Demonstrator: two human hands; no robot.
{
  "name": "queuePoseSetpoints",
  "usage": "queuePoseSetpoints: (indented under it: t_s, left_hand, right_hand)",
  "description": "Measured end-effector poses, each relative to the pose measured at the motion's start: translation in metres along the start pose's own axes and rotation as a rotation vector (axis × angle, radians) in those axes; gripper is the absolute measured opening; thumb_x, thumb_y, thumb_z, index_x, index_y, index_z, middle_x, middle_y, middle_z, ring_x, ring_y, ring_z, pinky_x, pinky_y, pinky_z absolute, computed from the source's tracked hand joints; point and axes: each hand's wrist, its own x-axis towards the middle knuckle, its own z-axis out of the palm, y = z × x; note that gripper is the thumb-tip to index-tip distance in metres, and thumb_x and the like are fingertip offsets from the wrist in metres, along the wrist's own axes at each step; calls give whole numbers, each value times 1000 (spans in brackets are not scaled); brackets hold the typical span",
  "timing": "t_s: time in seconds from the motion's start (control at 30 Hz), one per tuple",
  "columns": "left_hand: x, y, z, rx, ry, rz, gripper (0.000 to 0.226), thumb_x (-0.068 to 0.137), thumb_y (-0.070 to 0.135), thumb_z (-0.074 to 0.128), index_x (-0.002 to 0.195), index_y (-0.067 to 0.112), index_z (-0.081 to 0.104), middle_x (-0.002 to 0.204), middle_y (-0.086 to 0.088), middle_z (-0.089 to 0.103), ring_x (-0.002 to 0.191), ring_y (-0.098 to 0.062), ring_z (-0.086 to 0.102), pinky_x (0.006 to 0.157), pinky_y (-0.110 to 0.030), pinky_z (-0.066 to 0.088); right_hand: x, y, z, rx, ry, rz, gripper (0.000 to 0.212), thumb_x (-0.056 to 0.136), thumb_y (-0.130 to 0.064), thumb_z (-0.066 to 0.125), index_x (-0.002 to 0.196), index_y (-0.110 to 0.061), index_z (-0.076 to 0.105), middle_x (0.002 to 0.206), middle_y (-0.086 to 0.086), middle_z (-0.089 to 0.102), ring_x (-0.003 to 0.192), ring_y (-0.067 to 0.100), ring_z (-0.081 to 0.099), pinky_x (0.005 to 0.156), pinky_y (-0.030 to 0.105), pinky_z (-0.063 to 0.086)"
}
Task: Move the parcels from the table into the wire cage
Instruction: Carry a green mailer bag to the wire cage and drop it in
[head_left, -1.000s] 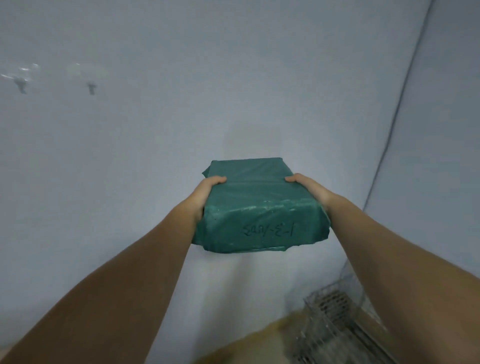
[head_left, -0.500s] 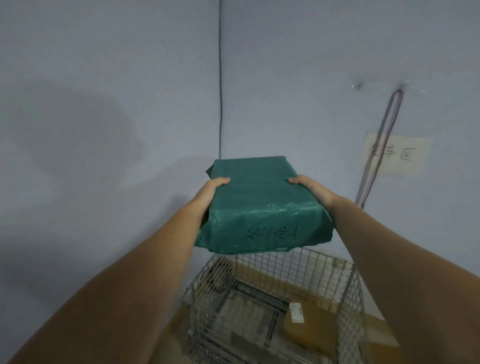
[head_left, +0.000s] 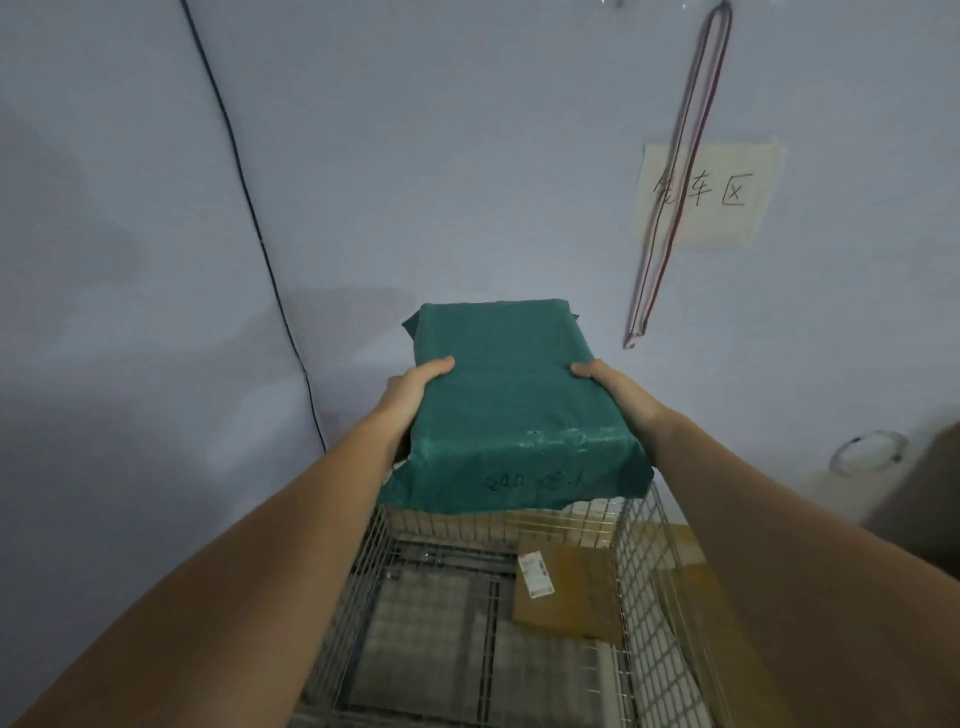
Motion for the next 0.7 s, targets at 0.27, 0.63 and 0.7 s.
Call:
queuePoseSetpoints:
  t_s: [0.27, 0.63, 0.7]
  left_hand:
    - [160, -167, -4, -11, 33, -245, 51, 88, 40, 80, 132, 18, 67, 115, -8, 78, 103, -33, 76, 95, -57, 59]
    - [319, -485, -39, -8, 129, -684, 56, 93, 53, 71, 140, 27, 55, 123, -7, 72, 103, -32, 73, 77, -44, 62]
    - [344, -540, -51, 6, 110, -744, 63, 87, 62, 74, 140, 31, 58, 122, -5, 75, 103, -33, 75, 83, -52, 63]
  right_hand:
    - [185, 164, -22, 120, 130, 204, 68, 79, -34, 79, 140, -20, 50, 131, 15, 68, 112, 37, 71, 91, 54, 60]
    - [373, 474, -5, 160, 256, 546, 45, 95, -31, 70, 138, -34, 57, 120, 5, 73, 106, 31, 72, 83, 45, 62]
    - [404, 522, -4, 164, 263, 580, 48, 93, -39, 76, 137, -32, 59, 118, 3, 75, 105, 28, 73, 84, 43, 63]
